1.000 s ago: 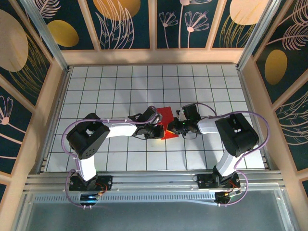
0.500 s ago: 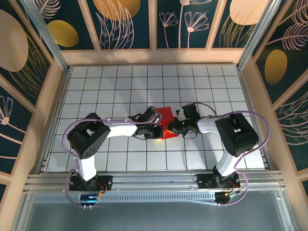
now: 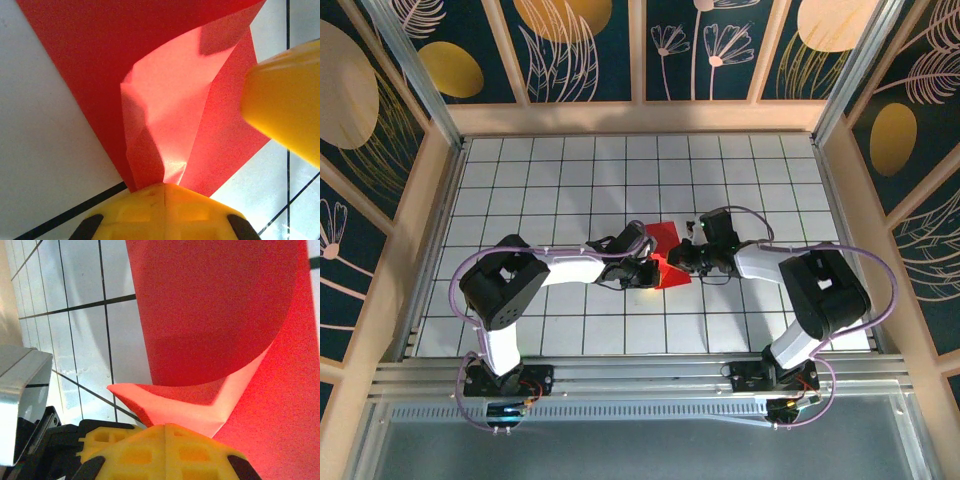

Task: Fold a paper plane with a square sheet of paper (fold left side to right side)
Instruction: Fold the triangle a second time at the center of the table.

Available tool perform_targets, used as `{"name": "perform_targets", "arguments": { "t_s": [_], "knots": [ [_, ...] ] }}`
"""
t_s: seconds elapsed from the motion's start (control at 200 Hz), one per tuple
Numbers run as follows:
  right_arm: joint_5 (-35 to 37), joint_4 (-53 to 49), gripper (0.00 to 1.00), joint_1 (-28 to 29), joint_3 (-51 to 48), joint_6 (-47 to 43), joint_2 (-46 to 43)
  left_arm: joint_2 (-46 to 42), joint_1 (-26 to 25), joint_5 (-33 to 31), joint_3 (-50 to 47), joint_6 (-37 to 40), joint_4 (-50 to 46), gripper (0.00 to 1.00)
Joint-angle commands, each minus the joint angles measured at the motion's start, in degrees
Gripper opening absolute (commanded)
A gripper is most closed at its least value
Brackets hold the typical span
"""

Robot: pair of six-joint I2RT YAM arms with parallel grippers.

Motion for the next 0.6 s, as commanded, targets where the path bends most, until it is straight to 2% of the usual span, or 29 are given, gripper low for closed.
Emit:
{"name": "perform_targets", "arguments": {
  "t_s": [0.0,0.3,0.596],
  "knots": [
    [-0.28,4.15,0.00,1.23,-1.87,1.59,0.11,1.77,0.07,-2.09,-0.70,1.29,-4.23,0.00],
    [1.69,6.18,0.00,1.69,-0.12,0.97,4.04,1.79,0.07,-3.30,-0.41,1.52,-5.55,0.00],
    [6.00,3.11,0.00,0.87,1.73,-1.75,7.06,2.09,0.07,-4.53,-0.43,1.50,-7.18,0.00]
  ]
}}
